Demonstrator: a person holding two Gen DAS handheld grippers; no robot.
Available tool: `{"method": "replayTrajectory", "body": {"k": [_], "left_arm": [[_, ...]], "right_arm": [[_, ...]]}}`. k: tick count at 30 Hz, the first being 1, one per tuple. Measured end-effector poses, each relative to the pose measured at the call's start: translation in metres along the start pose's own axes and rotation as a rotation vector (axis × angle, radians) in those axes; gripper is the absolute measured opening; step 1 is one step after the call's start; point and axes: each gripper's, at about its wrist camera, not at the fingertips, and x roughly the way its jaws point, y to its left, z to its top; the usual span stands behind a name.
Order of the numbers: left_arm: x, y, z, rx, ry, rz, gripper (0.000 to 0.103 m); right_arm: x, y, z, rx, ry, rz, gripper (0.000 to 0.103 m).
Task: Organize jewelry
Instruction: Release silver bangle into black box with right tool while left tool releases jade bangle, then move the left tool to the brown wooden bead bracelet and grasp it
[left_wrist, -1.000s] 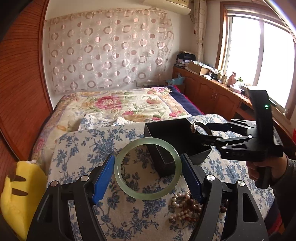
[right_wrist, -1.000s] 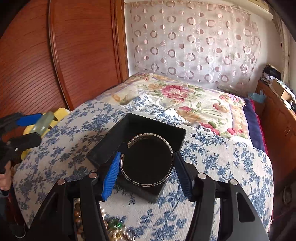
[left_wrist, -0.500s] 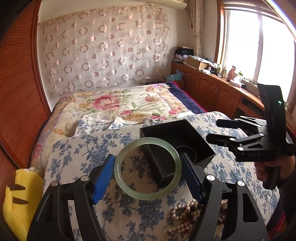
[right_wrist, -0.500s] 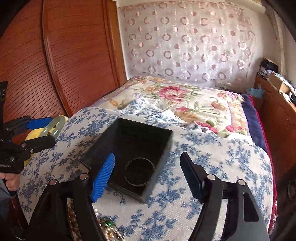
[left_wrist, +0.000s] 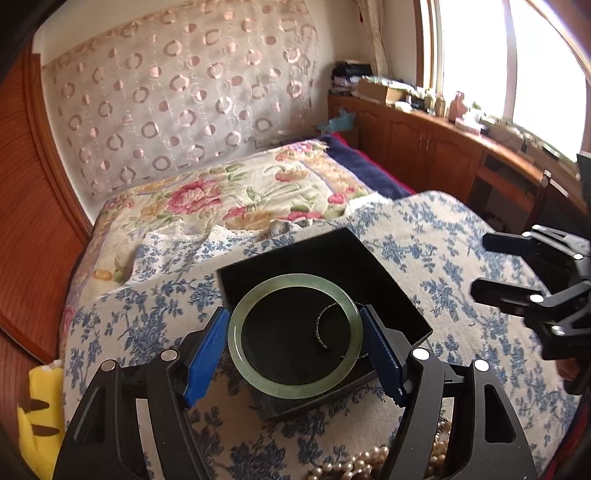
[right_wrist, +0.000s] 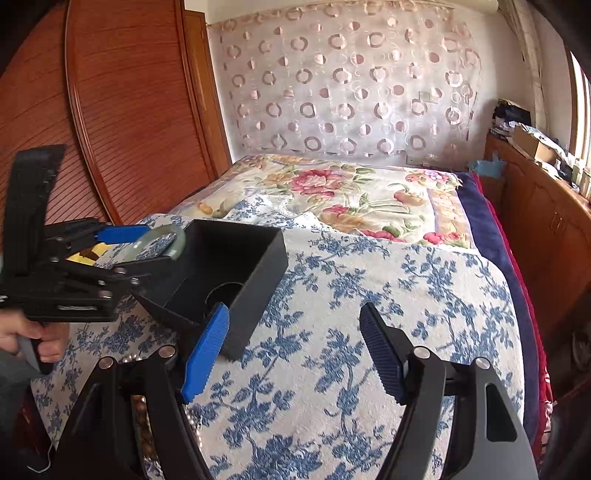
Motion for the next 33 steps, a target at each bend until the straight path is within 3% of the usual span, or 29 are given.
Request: {"method": "replayTrajectory", "body": {"k": [13,16,33], "left_arm": [[0.024,-0.016,-0.001,0.056,0.047,0.046,0.069],[0.021,-0.015,-0.003,0.053,0.035,0.041,0.075],[-0.051,-0.001,-0.045,-0.022,-0.063,-0.03,0.081]], "right_arm": [[-0.009,-0.013,-0.015,0.035,-0.012,0.01,0.076],[-0.008,-0.013,-0.018,0.037,-0.012,0.01,0.076],[-0.028,0.025,-0.05,0.02,0.002,0.056,0.075]]}}
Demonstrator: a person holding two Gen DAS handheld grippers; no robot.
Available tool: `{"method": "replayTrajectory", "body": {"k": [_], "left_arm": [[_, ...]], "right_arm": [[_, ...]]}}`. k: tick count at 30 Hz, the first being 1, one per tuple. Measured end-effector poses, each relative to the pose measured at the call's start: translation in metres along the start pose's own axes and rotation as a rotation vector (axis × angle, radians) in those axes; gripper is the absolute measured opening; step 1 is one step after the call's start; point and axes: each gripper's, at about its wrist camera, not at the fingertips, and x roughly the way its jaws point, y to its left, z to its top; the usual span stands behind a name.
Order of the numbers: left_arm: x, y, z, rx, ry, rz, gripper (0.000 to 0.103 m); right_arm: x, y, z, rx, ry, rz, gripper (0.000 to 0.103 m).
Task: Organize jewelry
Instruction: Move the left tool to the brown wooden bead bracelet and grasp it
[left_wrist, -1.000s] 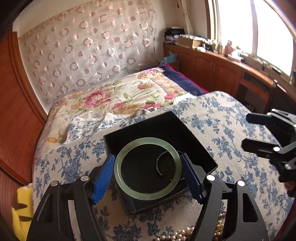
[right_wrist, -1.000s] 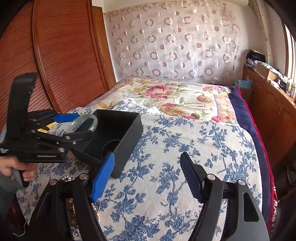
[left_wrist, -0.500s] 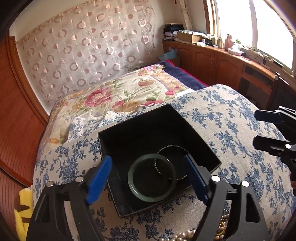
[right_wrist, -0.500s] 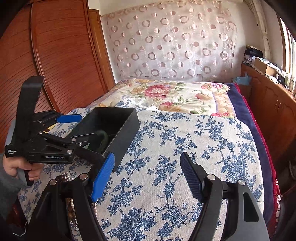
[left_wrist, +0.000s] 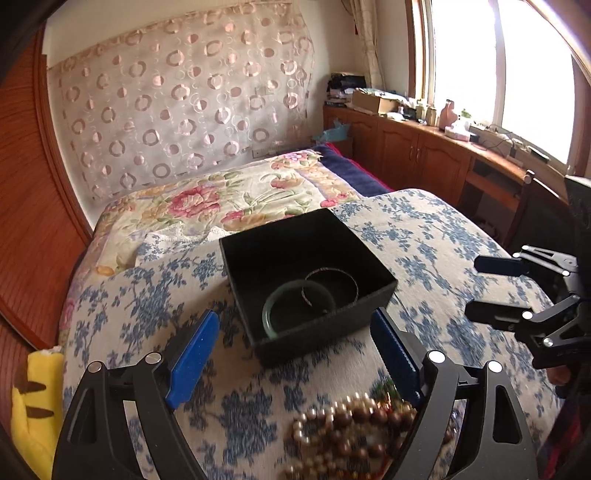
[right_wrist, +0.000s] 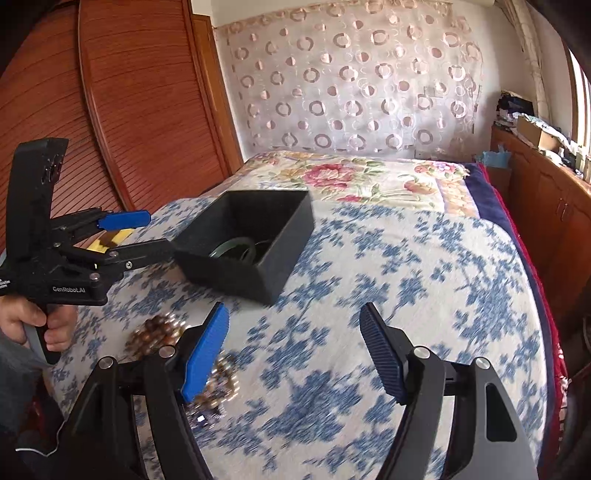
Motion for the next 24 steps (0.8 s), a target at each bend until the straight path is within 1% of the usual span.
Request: {"method": "replayTrajectory", "body": {"k": [6,8,14,15,17,19,20,21,22,24], "left_arm": [[-0.019,0.007,-0.023,-0.062,-0.011,-0.043,0.081],[-0.023,0.008,-0.031,-0.08,-0.007,-0.057,0.081],[-0.027,0.01,-0.056,-0.099,0.018,-0.061,0.08],[-0.028,0.01,-0.059,-0.102,0.022,-0.064,0.076],[-0.029,0.012,-0.064,-0.113,0.029,-0.071,0.07],[-0.029,0.014,-0.069,-0.135,0.034,-0.099,0.065],[-0.028,0.014,-0.07,-0.139,0.039,-0.107,0.058],[-0.026,0.013,-0.073,-0.144,0.053,-0.117,0.055],[-0.024,0.013,-0.074,-0.146,0.062,-0.123,0.053],[-0.019,0.011,-0.076,-0.148,0.077,-0.136,0.047]], "right_arm": [[-0.01,0.022,-0.025,0.005,0.013,0.025,0.075],[-0.013,0.027,-0.034,0.014,0.013,0.016,0.075],[-0.022,0.032,-0.053,0.044,0.01,0.009,0.075],[-0.023,0.032,-0.054,0.042,0.007,0.004,0.075],[-0.027,0.032,-0.058,0.048,0.004,-0.001,0.075],[-0.029,0.032,-0.063,0.05,0.008,0.0,0.075],[-0.03,0.033,-0.066,0.046,0.013,-0.006,0.075],[-0.029,0.033,-0.067,0.042,0.016,-0.011,0.075],[-0.029,0.034,-0.069,0.037,0.02,-0.019,0.075],[-0.029,0.036,-0.074,0.021,0.03,-0.037,0.075]]}}
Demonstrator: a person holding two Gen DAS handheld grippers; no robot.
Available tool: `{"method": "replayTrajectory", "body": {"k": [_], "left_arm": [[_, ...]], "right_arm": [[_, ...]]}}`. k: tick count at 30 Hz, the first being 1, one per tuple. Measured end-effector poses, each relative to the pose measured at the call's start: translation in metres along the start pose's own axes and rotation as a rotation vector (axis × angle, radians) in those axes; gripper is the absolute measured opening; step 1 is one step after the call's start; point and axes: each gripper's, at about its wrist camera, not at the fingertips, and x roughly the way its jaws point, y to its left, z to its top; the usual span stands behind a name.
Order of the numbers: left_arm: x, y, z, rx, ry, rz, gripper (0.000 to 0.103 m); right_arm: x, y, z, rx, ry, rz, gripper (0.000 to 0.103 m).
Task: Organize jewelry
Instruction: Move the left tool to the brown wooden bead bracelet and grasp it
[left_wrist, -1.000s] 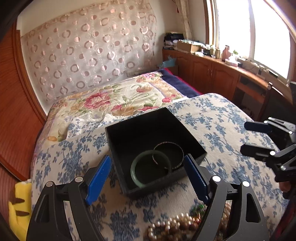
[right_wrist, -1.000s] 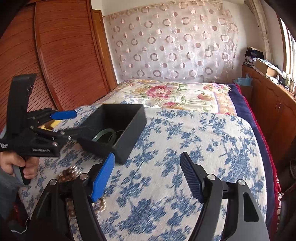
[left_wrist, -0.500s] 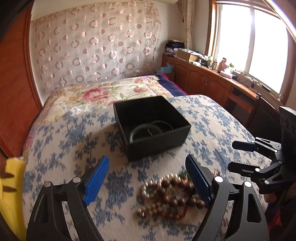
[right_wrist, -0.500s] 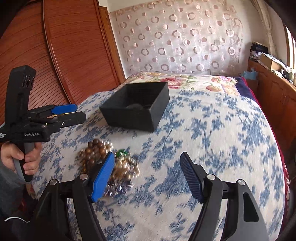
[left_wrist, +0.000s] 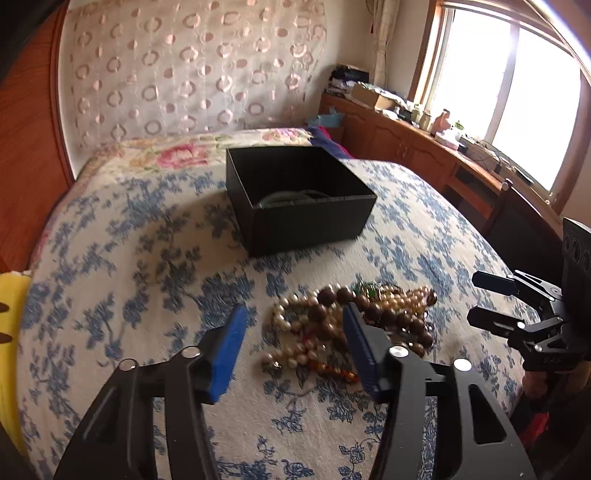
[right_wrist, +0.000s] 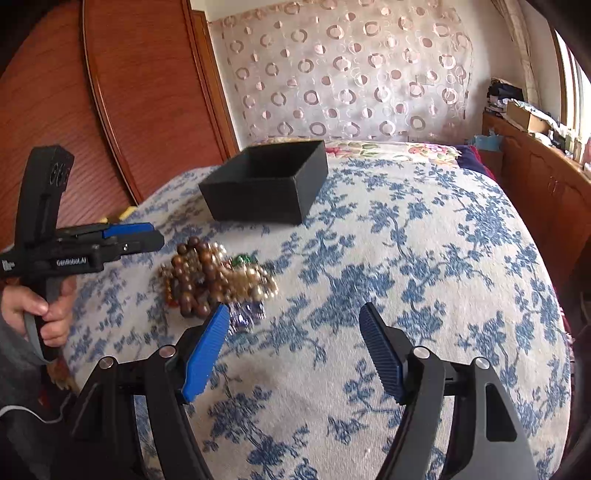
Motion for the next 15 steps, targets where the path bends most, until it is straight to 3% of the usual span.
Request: {"method": "replayTrajectory", "body": {"k": [13,15], "left_arm": [[0.027,-0.004,0.003,-0.036,0.051,-0.05,0.045],[0.03,-0.002,0.003,-0.067,0.061,-0.087,0.034]], "right_arm": [[0.003,0.004,-0.006,-0.023,-0.004,-0.015,0.075],[0.003,0.007,-0.006,-0.041,-0.005,-0.023,0.075]]}}
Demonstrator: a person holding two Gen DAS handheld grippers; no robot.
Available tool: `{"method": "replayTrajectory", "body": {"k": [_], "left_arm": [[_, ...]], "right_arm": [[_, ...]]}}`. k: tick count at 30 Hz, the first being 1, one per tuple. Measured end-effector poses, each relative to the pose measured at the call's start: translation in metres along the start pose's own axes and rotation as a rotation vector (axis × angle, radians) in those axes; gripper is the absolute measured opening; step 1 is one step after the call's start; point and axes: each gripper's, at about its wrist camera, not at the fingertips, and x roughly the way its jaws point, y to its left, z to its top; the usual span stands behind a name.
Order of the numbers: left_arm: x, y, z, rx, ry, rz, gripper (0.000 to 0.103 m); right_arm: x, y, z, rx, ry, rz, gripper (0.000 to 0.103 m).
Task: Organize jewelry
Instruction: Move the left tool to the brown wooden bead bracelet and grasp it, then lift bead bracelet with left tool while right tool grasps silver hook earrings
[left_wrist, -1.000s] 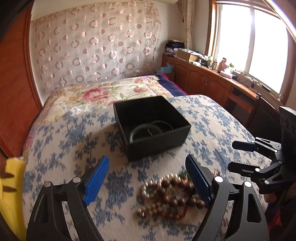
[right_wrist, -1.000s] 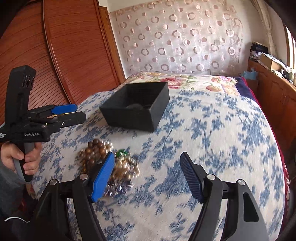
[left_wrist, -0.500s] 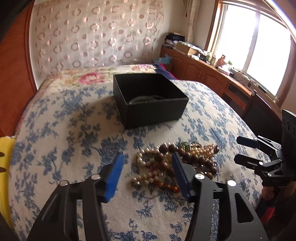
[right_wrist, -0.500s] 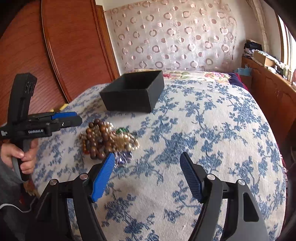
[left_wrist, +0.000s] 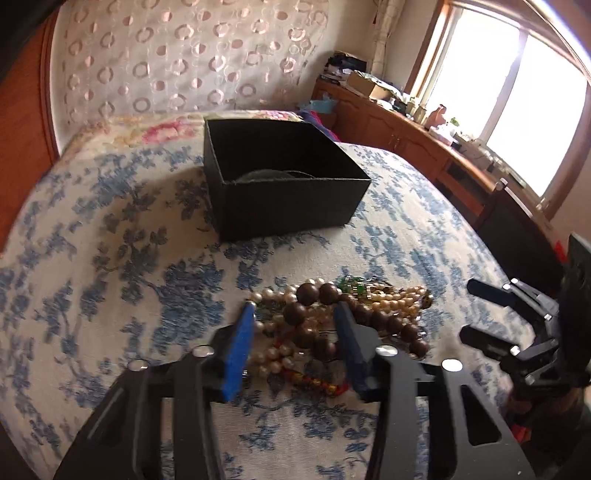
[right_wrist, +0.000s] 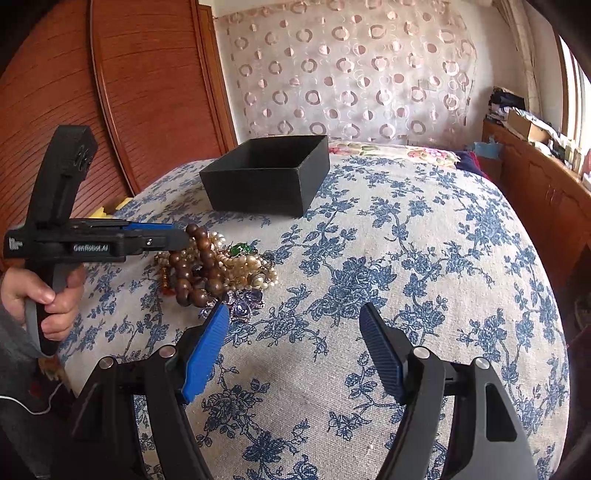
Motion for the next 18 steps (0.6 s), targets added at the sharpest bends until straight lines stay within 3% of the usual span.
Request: {"method": "replayTrajectory", "body": {"k": [3,6,18], "left_arm": [[0.002,-0.001,-0.002,-0.009,0.002,-0.009,0.033],[0.002,-0.003,-0.004,-0.01,0.001,-0.006,0.013],[-0.057,-0.016,-0.001,0.026,-0.166,0.042,0.013]], "right_arm": [[0.0,0.004,-0.001,-0.016,-0.001,-0.007,0.075],[0.0,0.005,-0.001,-0.02,-0.002,-0.01,0.075],[0.002,0.003,-0.001,-0.008,0.006,-0.006,0.075]]}}
